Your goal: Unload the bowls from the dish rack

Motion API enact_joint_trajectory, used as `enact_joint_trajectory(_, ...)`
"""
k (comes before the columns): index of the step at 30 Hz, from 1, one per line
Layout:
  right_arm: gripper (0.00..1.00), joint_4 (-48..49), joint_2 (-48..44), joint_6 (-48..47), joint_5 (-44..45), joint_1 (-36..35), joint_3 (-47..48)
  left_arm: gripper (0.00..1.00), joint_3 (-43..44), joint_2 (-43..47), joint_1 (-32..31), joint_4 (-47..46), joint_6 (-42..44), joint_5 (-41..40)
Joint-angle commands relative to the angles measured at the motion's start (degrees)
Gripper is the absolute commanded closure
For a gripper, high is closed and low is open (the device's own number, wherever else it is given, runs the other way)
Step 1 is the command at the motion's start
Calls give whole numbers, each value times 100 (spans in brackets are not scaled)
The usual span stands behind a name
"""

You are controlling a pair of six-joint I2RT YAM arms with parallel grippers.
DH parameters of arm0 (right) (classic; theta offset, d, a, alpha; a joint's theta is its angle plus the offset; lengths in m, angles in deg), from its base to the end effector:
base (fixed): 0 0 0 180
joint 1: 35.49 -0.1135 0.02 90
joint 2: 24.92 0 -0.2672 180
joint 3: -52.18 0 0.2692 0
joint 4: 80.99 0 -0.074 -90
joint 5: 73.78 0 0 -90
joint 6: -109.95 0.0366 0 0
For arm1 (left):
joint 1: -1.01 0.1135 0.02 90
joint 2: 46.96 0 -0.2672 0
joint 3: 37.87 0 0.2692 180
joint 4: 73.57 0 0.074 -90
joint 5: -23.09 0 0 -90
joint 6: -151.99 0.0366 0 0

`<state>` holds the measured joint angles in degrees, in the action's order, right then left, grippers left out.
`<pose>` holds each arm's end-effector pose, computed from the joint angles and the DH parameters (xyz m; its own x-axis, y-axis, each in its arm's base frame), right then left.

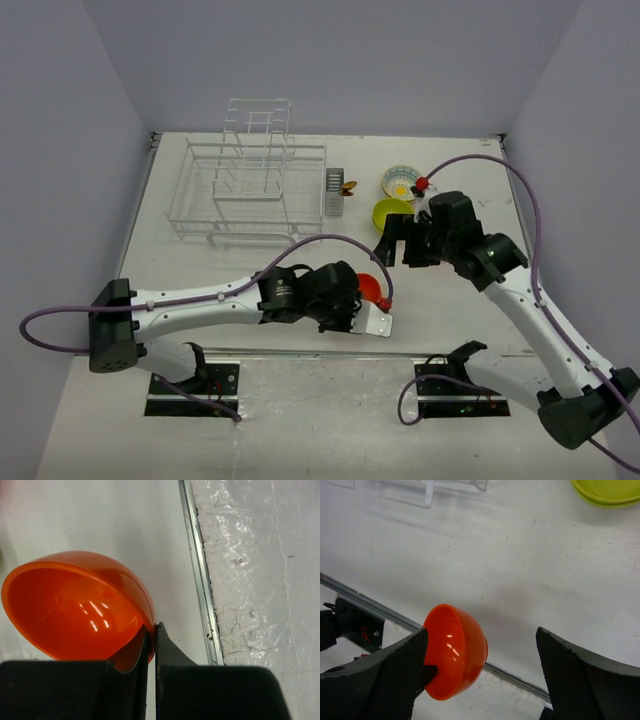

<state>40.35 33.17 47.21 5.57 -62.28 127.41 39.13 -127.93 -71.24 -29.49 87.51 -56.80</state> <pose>0.1919 0.1044 0.3468 -0.7855 0.1077 -0.6095 -0.2325 0.8613 0.4518 0.0915 -0.3069 0.2769 0.2147 0.7204 -0.6595 0.9761 -0.1352 0.1702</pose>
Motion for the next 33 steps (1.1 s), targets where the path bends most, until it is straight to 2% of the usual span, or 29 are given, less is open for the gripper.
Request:
enact_joint_trajectory(1,16,-291,1,-116,582,-405,-187,100,382,-85,-70,404,366,-193)
enact_joint_trajectory(4,25,-344,71,-64,608,-747,-354,100,513,-235,-70,562,392,-378)
enact_joint_trajectory(6,27,-327,133,-37,591,-942,-451,100,593,-367,-70,598,393,-404)
enact_joint_trajectory(9,36,-204,238,77,582,-1284,-758,100,707,-490,-70,572,393,-404)
enact_joint_trajectory(10,43,-177,273,121,600,-1416,-811,100,734,-542,-70,537,401,-413)
enact_joint_trajectory(12,45,-124,378,147,608,-1539,-943,100,804,-569,-70,519,401,-518)
enact_joint_trajectory(14,54,-28,414,165,617,-1567,-1075,100,822,-569,-70,484,410,-632)
enact_joint_trajectory(17,83,-1,432,156,731,-1567,-1076,100,743,-473,-70,396,419,-738)
enact_joint_trajectory(18,100,-10,423,165,801,-1567,-1006,100,699,-403,-70,282,393,-791)
enact_joint_trajectory(19,100,-10,397,191,889,-1567,-962,100,646,-376,-70,194,366,-904)
enact_joint_trajectory(22,100,34,300,297,1423,-1567,-672,97,339,-201,-70,-368,104,-2113)
enact_joint_trajectory(23,100,69,291,323,1600,-1549,-619,94,234,-139,-70,-517,50,-2344)
enact_joint_trajectory(24,100,95,282,375,1715,-1427,-575,60,33,-8,-70,-814,-98,-2564)
enact_joint_trajectory(25,100,130,274,393,1794,-1304,-540,1,-82,72,-70,-965,-161,-2897)
enact_joint_trajectory(26,100,209,247,402,1821,-1111,-531,0,-162,142,-70,-1062,-231,-3048)
enact_joint_trajectory(27,100,271,204,420,1813,-587,-557,0,-241,265,-70,-1124,-458,-3154)
enact_joint_trajectory(29,100,525,-51,429,1804,38,-714,0,-294,388,-70,-1195,-897,-3882)
enact_joint_trajectory(30,100,613,-147,376,1752,703,-750,0,-321,511,-70,-1343,-1561,-4242)
enact_joint_trajectory(31,100,762,-227,367,1621,1040,-776,0,-277,555,-70,-1301,-2029,-5072)
enact_joint_trajectory(32,100,850,-306,367,1593,1705,-785,0,-164,556,-70,-874,-2512,-5576)
enact_joint_trajectory(33,100,930,-280,384,1541,2016,-777,0,-24,512,-70,-470,-3569,-5981)
